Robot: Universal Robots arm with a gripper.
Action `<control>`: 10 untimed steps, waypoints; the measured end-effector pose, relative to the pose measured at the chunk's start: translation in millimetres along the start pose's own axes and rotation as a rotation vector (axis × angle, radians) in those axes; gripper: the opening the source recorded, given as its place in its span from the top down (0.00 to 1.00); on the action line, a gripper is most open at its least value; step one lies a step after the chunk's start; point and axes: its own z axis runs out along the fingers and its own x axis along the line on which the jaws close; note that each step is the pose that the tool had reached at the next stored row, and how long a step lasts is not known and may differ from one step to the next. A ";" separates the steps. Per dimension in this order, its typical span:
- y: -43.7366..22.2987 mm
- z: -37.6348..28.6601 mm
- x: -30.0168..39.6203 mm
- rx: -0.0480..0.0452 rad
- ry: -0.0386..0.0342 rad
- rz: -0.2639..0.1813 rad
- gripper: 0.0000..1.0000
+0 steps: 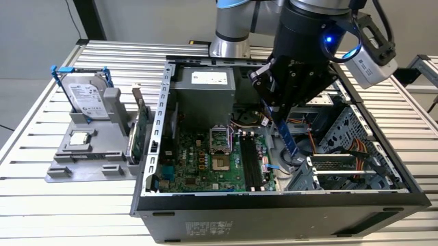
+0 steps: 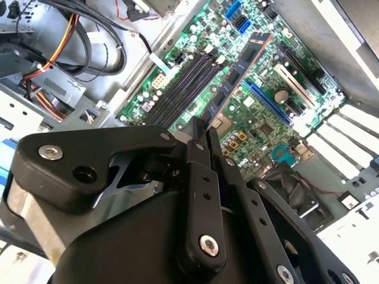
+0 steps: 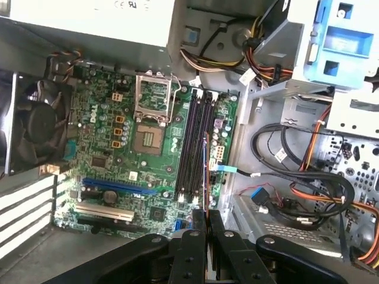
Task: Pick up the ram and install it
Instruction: 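Insert the ram into the slot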
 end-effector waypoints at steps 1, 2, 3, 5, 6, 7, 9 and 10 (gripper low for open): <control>0.0 0.0 0.0 0.0000 0.0004 0.007 1.00; 0.0 0.0 0.0 0.0000 0.0008 0.014 1.00; 0.0 0.0 0.0 0.0000 0.0012 0.021 1.00; 0.0 0.0 0.0 0.0001 0.0021 0.034 1.00; 0.0 0.0 0.0 0.0001 0.0025 0.042 1.00; 0.0 0.0 0.0 0.0001 0.0030 0.050 1.00; 0.0 0.0 0.0 0.0002 0.0039 0.065 1.00; 0.0 0.0 0.0 0.0003 0.0044 0.073 1.00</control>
